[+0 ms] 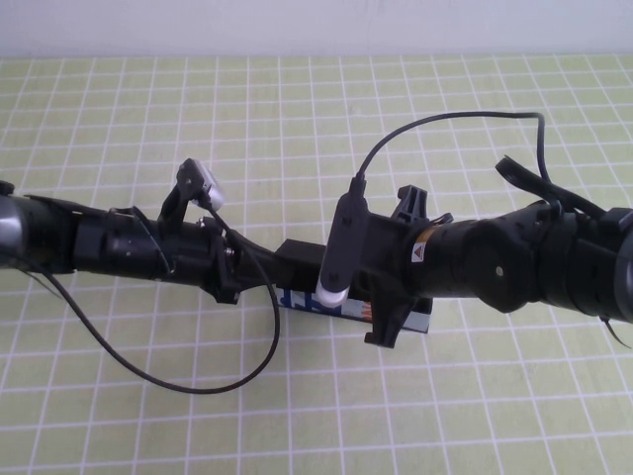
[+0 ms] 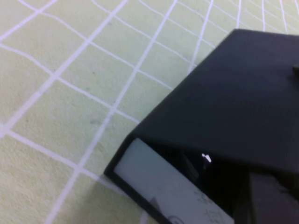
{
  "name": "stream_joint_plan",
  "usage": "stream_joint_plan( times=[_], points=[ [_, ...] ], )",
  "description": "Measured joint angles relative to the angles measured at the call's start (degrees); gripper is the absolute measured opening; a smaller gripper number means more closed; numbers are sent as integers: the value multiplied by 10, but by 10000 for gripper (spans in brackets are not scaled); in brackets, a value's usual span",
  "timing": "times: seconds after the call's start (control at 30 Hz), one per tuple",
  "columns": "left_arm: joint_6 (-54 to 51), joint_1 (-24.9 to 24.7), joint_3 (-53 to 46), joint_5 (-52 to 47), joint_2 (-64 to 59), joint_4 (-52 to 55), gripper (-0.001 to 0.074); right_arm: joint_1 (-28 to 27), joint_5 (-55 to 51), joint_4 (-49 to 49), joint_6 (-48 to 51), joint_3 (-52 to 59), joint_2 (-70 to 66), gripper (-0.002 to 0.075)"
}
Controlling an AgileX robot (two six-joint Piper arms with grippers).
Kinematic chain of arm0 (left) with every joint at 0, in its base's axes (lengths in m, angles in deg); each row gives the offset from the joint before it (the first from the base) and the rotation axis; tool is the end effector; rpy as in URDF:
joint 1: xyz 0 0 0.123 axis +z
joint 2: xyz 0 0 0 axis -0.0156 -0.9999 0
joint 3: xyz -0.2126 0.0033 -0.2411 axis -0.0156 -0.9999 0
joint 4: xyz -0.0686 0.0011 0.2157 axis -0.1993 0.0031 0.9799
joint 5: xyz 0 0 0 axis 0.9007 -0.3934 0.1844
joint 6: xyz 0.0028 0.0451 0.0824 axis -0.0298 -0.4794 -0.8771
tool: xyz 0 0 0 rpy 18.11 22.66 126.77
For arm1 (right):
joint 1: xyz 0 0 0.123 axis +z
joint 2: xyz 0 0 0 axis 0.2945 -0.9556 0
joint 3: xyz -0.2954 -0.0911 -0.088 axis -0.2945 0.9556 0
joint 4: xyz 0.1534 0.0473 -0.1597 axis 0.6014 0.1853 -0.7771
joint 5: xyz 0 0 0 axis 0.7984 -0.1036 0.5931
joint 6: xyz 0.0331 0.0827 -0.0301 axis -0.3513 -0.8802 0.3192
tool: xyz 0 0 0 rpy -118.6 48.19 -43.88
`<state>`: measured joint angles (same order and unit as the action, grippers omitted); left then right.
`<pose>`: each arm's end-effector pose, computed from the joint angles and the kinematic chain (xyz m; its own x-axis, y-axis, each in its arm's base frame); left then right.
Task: Take glasses out of glasses case
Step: Pick up the glasses from the glasses case
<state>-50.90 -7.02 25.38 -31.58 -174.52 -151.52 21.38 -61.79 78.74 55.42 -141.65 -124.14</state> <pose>0.3653 -0.1347 0.1956 -0.4307 0.3200 -0.8438 0.8954 0.2685 -0.3552 0.2878 0.2321 0.2592 0.0928 -0.8557 -0.5091 -0.8300 0.2159 -0.5142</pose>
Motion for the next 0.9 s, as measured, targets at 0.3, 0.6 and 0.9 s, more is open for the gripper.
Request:
stream_joint_plan(
  times=[0.3,0.6,0.9],
  points=[
    [5,-26,14,38,-6,4,-4,0,0,5,0,0,0,-1],
    [13,-28,16,33,-14,-3,-4,0,-6,80,0,0,11,36],
    [22,-28,16,31,-15,-7,-4,0,-176,287,-94,0,92,101]
  ],
)
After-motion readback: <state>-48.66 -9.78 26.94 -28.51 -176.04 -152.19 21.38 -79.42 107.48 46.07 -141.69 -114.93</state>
